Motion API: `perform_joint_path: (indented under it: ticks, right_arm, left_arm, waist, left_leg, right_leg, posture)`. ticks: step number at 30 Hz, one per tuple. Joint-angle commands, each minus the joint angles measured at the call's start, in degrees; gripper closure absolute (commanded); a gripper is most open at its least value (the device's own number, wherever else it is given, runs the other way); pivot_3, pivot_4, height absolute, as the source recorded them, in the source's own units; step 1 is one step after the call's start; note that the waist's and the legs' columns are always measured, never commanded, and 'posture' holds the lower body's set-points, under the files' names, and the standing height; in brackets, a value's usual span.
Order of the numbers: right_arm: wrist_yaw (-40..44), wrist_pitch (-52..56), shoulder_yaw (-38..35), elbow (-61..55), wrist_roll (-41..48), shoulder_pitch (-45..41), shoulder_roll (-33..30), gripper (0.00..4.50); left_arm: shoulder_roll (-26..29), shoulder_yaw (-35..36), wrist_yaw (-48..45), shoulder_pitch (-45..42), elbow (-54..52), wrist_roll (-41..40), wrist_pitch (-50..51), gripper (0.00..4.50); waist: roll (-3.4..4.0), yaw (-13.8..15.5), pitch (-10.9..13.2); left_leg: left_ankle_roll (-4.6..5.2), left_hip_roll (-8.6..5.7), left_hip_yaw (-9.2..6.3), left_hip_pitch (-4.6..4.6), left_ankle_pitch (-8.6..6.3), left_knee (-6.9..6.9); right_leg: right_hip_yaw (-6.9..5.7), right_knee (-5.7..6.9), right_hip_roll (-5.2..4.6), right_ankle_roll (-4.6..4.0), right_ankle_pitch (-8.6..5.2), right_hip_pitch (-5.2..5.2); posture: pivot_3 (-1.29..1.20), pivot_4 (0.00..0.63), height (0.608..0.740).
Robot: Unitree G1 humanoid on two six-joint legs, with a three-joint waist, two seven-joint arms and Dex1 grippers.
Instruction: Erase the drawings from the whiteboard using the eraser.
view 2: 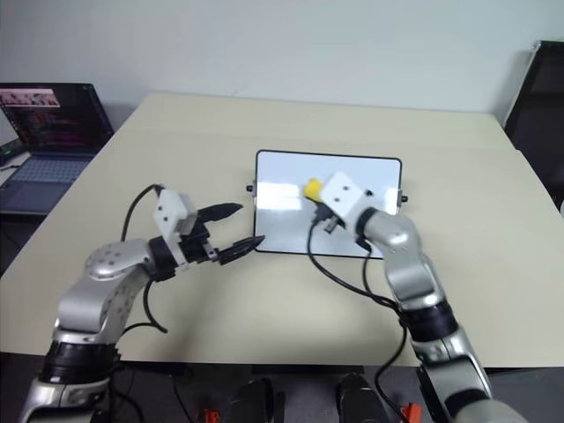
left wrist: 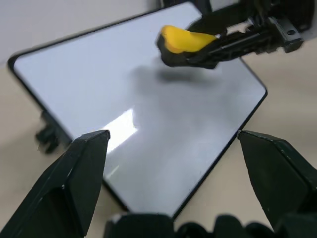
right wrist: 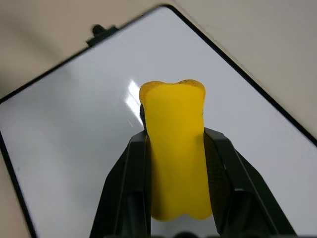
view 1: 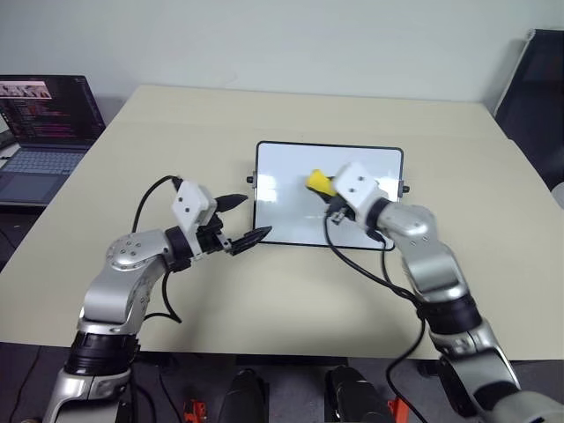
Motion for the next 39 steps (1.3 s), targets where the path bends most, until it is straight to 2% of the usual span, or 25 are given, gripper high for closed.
perform_joint_path:
  ticks: [1, 4, 6, 11, 17, 24, 32, 34, 36, 39]
  right_arm:
    - [-2.32, 14.73, -8.5, -17.37, 2.31, 6.32, 0.89, 3.4]
    - [-4.18, 23.74, -15.5, -25.52, 3.42, 12.72, 1.33, 3.4]
    - [-5.83, 28.0, -17.56, -28.02, 2.72, 16.04, 0.36, 3.4]
    - [-9.39, 30.55, -24.99, -25.66, 5.77, 20.11, 3.66, 3.4]
    - [-14.48, 24.93, -25.96, -14.15, 7.87, 17.72, 4.07, 3.4]
    - [-20.24, 17.68, -30.29, 4.1, 10.5, 8.76, 0.77, 3.4]
    - [-22.29, 14.5, -29.97, 11.72, 13.56, 5.42, -1.89, 3.4]
    - [-22.59, 13.88, -29.96, 13.02, 14.19, 5.2, -2.39, 2.67]
    - [-22.85, 13.43, -29.82, 13.77, 15.02, 5.12, -2.82, 2.18]
    - [-23.4, 12.94, -29.64, 14.49, 15.88, 4.81, -3.08, 1.02]
  left_arm:
    - [-1.81, -4.05, -2.19, -4.77, -0.2, 0.97, -1.02, 0.0]
    - [-3.85, -8.1, -4.84, -8.61, 2.47, 2.0, -1.16, 0.0]
    - [-5.28, -9.44, -6.02, -10.66, 4.87, 2.28, -1.69, 0.0]
    - [-9.87, -14.85, -11.95, -16.62, 10.37, 3.75, -3.94, 0.0]
    - [-13.31, -18.6, -16.88, -21.49, 15.34, 6.12, -6.7, 0.0]
    - [-18.14, -20.44, -18.49, -27.15, 20.56, 8.54, -8.31, 0.0]
    - [-20.19, -20.63, -19.23, -28.71, 22.24, 10.01, -9.2, 0.0]
    - [-20.4, -20.64, -19.31, -28.78, 22.37, 10.3, -9.43, 0.0]
    - [-20.66, -20.53, -19.1, -28.82, 22.42, 10.49, -9.45, 0.0]
    - [-20.7, -20.18, -19.0, -28.59, 21.96, 10.4, -9.14, 0.0]
  waist:
    - [0.01, 0.05, 0.0]
    - [0.01, -0.22, 0.0]
    - [0.02, -0.31, -0.01]
    - [0.02, -0.69, -0.01]
    - [0.03, -1.36, -0.01]
    - [0.11, -1.62, 0.04]
    - [0.2, -1.75, 0.06]
    - [0.21, -1.74, 0.07]
    - [0.21, -1.73, 0.07]
    - [0.22, -1.75, 0.07]
  left_leg:
    - [0.0, 0.0, 0.01, 0.0, 0.0, -0.01]
    - [0.0, -0.01, 0.02, 0.01, 0.0, 0.04]
    - [0.0, -0.01, 0.04, 0.06, 0.0, 0.09]
    - [0.02, -0.04, 0.05, 0.14, 0.02, 0.15]
    - [0.03, -0.07, 0.06, 0.15, 0.02, 0.22]
    - [0.04, -0.1, 0.04, 0.14, 0.02, 0.2]
    - [0.05, -0.1, 0.01, 0.14, 0.02, 0.06]
    - [0.05, -0.1, 0.02, 0.14, 0.02, 0.06]
    - [0.05, -0.1, 0.02, 0.14, 0.02, 0.07]
    - [0.05, -0.11, 0.02, 0.14, 0.02, 0.08]
  right_leg:
    - [0.01, 0.01, 0.01, 0.13, -0.1, -0.02]
    - [0.03, 0.01, 0.0, 0.17, -0.12, 0.0]
    - [0.05, 0.02, 0.0, 0.12, -0.13, 0.03]
    - [0.1, 0.06, 0.01, -0.17, -0.19, 0.06]
    - [0.16, 0.0, 0.0, -0.11, -0.17, 0.17]
    - [0.17, -0.03, 0.0, 0.12, -0.06, 0.21]
    - [0.16, -0.04, 0.02, 0.3, -0.04, 0.21]
    - [0.18, -0.05, 0.02, 0.31, -0.04, 0.21]
    - [0.18, -0.05, 0.01, 0.31, -0.03, 0.21]
    - [0.18, -0.04, 0.01, 0.32, -0.03, 0.22]
  posture:
    - [0.0, 0.15, 0.74]
    - [0.0, 0.15, 0.74]
    - [0.0, 0.15, 0.74]
    - [0.0, 0.15, 0.74]
    - [0.0, 0.15, 0.74]
    - [0.0, 0.15, 0.74]
    - [0.0, 0.15, 0.74]
    - [0.0, 0.15, 0.74]
    - [0.0, 0.15, 0.74]
    - [0.0, 0.15, 0.74]
